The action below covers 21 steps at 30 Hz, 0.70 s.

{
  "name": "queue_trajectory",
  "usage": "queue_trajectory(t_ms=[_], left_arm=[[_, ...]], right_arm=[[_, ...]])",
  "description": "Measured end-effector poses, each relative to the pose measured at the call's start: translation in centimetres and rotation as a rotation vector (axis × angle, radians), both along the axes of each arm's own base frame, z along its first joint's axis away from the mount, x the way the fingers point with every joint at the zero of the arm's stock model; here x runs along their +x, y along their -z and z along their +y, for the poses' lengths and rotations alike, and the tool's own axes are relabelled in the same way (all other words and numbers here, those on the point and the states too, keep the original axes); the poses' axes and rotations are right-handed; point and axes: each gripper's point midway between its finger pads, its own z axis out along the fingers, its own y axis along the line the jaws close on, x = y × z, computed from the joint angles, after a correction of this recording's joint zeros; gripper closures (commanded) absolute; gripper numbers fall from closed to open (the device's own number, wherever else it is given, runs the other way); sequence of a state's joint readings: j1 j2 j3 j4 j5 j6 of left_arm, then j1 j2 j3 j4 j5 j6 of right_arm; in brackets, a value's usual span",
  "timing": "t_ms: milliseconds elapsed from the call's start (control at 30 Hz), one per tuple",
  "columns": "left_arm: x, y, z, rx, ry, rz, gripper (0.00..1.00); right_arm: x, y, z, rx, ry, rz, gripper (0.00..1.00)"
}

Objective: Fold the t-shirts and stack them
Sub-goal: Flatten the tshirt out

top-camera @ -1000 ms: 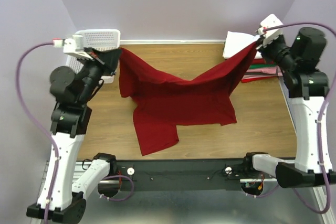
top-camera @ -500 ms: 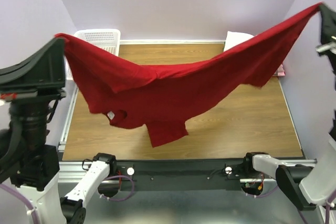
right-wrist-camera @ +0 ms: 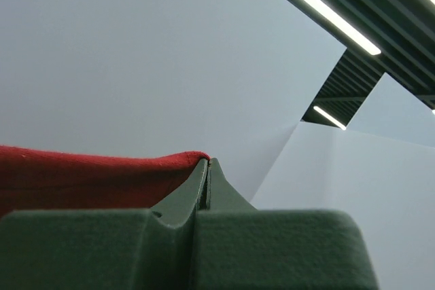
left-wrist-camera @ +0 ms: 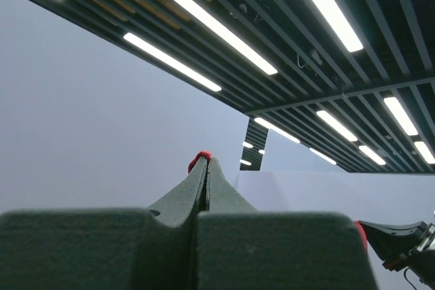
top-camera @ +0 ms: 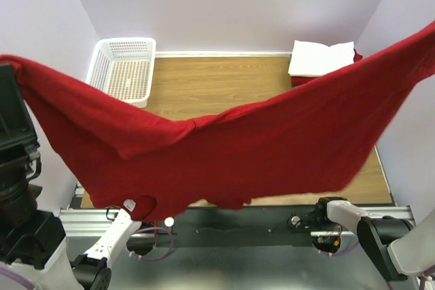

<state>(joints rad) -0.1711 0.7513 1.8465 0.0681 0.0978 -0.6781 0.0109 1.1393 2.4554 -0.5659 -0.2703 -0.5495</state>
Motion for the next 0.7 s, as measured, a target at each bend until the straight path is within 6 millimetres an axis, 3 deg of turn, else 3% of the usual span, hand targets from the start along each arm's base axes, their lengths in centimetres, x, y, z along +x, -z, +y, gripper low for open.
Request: queue_trajectory(t_ms=[67, 167, 200, 233, 267, 300, 333, 400, 500, 633, 700], left_arm=[[1.2, 0.2, 0.0, -0.009, -0.006, 0.017, 1.0], [5.5, 1.5, -0.2, -0.022, -0.023, 0.089, 1.0], [7.3, 2.2, -0.3, -0.025, -0.032, 0.123, 1.0], [10.5, 3.8, -0.5, -0.026, -0.045, 0.19, 1.0], [12.2, 4.6, -0.6, -0.027, -0.054, 0.224, 1.0], [15.8, 6.7, -0.9, -0.023, -0.07, 0.3, 1.0], [19.4, 9.2, -1.3, -0.014, -0.083, 0.383, 1.0], [25.3, 14.4, -2.0, 0.003, -0.103, 0.525, 1.0], [32.7, 23.5, -3.0, 0.044, -0.122, 0.752, 1.0], [41.3, 38.1, -3.9, 0.088, -0.129, 1.083, 1.0], [44.5, 46.7, -4.1, 0.114, -0.122, 1.277, 1.0]], right_arm=[[1.1, 0.3, 0.0, 0.002, 0.001, 0.014, 1.0], [5.2, 2.5, 0.1, 0.005, -0.004, 0.104, 1.0], [6.9, 3.7, 0.2, 0.005, -0.01, 0.147, 1.0], [8.6, 5.0, 0.3, 0.003, -0.018, 0.193, 1.0], [11.5, 7.4, 0.6, 0.001, -0.032, 0.271, 1.0], [13.0, 8.8, 0.8, -0.001, -0.041, 0.314, 1.0], [14.8, 10.7, 1.0, -0.005, -0.053, 0.372, 0.99], [20.2, 17.0, 1.7, -0.012, -0.088, 0.546, 1.0], [25.6, 25.3, 2.5, -0.015, -0.131, 0.752, 1.0], [31.4, 39.6, 3.8, 0.015, -0.21, 1.085, 1.0], [33.0, 44.9, 4.1, 0.035, -0.225, 1.203, 1.0]])
